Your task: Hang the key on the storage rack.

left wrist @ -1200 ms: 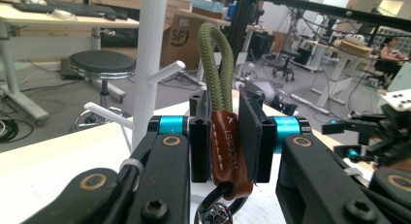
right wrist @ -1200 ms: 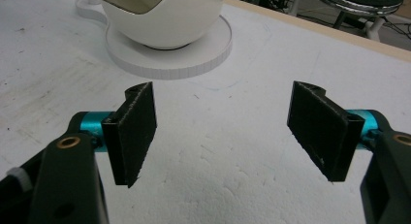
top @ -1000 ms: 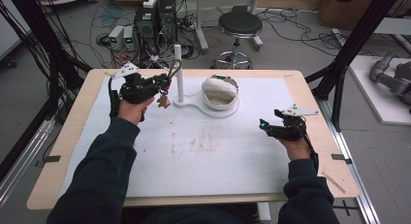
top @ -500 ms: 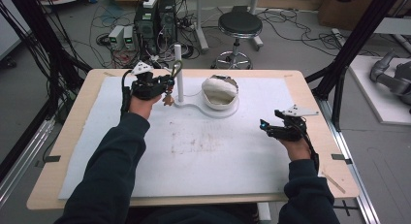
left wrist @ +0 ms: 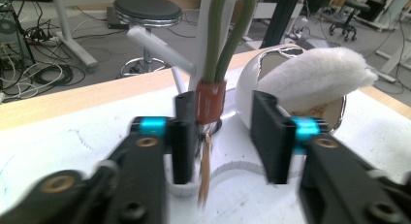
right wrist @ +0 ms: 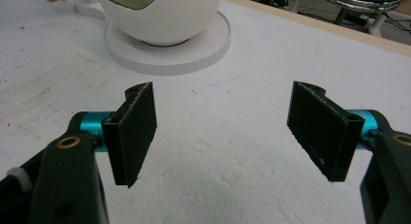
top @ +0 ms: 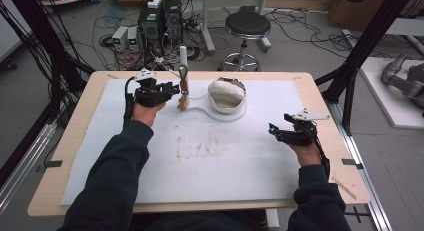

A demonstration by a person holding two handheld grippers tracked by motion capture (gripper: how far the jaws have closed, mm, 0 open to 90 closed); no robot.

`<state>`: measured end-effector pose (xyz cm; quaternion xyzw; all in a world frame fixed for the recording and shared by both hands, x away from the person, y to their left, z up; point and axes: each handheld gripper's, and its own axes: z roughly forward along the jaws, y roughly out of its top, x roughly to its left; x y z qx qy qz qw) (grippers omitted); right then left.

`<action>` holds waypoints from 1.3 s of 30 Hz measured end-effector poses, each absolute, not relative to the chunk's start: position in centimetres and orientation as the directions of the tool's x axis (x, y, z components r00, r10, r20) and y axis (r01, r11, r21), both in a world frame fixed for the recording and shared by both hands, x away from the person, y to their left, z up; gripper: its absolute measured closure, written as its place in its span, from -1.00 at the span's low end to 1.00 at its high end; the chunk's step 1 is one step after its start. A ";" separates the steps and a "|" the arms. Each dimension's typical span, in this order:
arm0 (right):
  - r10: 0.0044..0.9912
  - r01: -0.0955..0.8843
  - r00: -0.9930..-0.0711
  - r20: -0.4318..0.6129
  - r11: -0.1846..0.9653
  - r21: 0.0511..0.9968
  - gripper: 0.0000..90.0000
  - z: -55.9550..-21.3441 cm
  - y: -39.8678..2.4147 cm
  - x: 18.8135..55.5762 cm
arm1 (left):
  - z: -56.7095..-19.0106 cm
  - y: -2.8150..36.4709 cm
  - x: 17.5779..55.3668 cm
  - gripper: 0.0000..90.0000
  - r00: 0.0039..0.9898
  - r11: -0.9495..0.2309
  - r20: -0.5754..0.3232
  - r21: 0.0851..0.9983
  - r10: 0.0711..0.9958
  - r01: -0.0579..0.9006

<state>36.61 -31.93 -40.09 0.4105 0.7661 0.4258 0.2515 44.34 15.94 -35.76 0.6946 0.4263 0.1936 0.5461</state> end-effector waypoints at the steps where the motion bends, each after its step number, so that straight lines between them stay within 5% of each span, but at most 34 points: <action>1: 0.844 0.415 -0.536 -0.034 0.298 0.860 -0.41 -40.1 -31.9 36.6 | -35.8 16.3 44.1 0.23 0.562 -0.032 -0.211 0.920 0.800 0.390; 9: 0.839 0.414 -0.543 -0.032 0.300 0.859 -0.41 -40.1 -31.8 36.6 | -37.1 18.7 41.0 -0.51 0.619 -0.005 -0.219 0.941 0.754 0.339; 22: 0.822 0.406 -0.570 -0.018 0.301 0.863 -0.50 -40.1 -31.3 36.5 | -39.9 21.9 36.8 -0.51 0.632 -0.091 -0.090 0.964 0.770 0.249; 39: 0.810 0.384 -0.586 -0.025 0.305 0.871 -0.52 -39.9 -31.2 35.7 | -41.1 22.3 35.5 -0.54 0.607 -0.073 -0.105 0.962 0.788 0.262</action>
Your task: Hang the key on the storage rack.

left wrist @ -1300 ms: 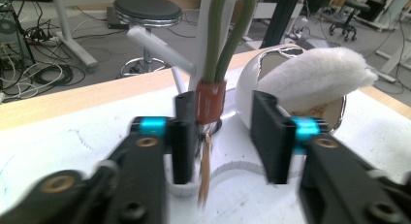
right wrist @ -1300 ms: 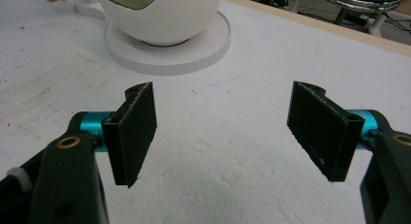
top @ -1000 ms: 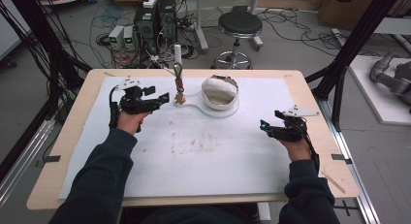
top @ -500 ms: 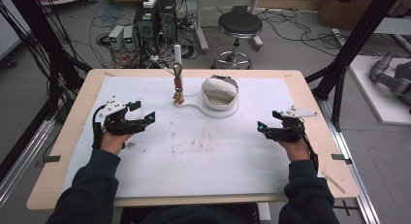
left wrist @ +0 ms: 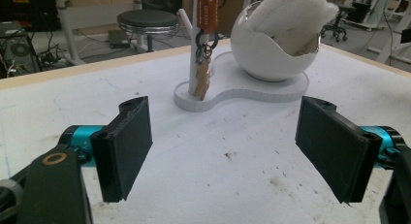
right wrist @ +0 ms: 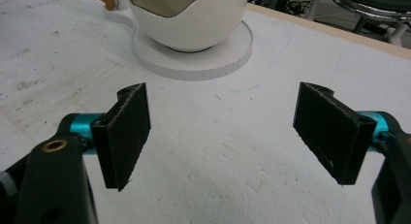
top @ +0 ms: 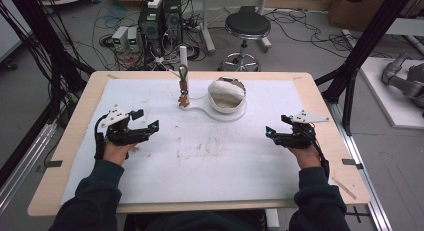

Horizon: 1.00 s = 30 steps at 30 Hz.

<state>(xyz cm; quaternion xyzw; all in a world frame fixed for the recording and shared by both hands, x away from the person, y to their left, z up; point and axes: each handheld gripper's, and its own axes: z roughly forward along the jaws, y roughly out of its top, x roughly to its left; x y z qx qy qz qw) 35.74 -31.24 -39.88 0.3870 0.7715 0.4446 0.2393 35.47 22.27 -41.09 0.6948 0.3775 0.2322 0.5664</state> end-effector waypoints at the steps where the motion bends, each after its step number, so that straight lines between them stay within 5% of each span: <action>1: 0.811 0.386 -0.584 -0.024 0.304 0.871 -0.52 -39.9 -31.2 35.6 | -41.0 22.3 35.5 -0.54 0.605 -0.071 -0.104 0.964 0.789 0.258; 30: 0.832 0.421 -0.555 -0.004 0.285 0.861 -0.52 -40.5 -32.5 33.7 | -41.2 22.5 35.0 -0.53 0.607 -0.071 -0.102 0.964 0.788 0.255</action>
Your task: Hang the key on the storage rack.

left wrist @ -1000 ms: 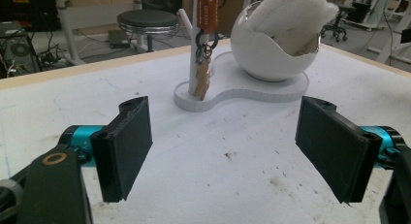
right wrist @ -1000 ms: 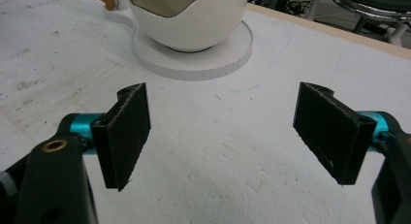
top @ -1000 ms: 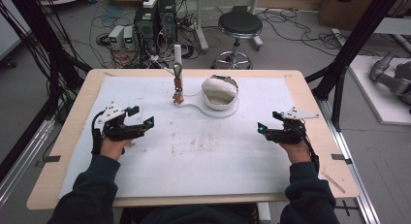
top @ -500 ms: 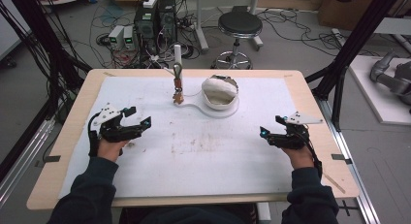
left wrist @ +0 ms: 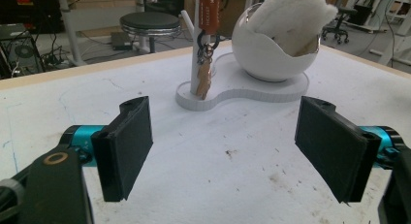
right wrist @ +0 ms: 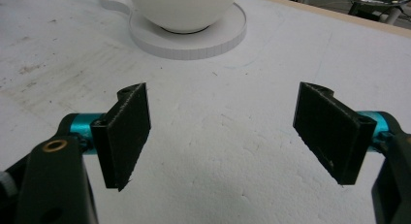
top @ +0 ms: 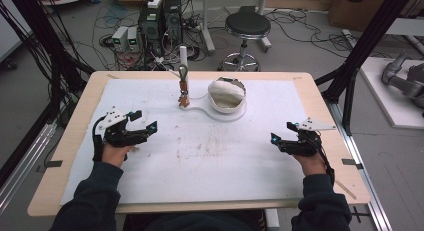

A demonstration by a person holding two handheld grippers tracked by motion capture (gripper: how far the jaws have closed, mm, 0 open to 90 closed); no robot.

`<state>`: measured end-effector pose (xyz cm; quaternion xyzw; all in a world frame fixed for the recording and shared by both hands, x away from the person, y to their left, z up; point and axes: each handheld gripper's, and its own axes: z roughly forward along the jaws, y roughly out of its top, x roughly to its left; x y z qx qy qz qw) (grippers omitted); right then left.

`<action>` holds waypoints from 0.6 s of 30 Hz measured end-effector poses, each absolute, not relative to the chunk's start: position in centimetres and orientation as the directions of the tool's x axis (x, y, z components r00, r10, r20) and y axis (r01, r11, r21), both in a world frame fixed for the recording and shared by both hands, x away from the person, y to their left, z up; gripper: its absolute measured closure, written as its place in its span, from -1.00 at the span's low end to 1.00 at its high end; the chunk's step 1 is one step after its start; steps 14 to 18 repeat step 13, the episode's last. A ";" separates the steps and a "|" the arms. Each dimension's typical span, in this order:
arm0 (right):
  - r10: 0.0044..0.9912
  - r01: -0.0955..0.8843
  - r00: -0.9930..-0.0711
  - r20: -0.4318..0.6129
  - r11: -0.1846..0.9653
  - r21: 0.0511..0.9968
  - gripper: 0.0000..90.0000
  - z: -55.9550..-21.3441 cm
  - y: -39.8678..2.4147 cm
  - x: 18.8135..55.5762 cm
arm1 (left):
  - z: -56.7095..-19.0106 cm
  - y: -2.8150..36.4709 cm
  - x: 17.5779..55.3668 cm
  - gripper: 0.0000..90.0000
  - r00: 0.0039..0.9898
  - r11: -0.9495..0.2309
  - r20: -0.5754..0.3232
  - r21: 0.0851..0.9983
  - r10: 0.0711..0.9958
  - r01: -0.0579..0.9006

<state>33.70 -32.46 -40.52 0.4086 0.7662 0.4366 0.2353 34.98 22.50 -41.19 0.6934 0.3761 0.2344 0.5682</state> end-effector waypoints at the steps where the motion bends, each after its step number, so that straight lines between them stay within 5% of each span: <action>1: 0.832 0.422 -0.555 -0.003 0.285 0.861 -0.52 -40.5 -32.5 33.7 | -41.2 22.5 35.0 -0.53 0.607 -0.073 -0.102 0.964 0.788 0.256; 18: 0.832 0.419 -0.554 -0.001 0.280 0.864 -0.52 -40.6 -32.6 33.9 | -41.3 22.7 35.0 -0.53 0.595 -0.066 -0.111 0.962 0.796 0.267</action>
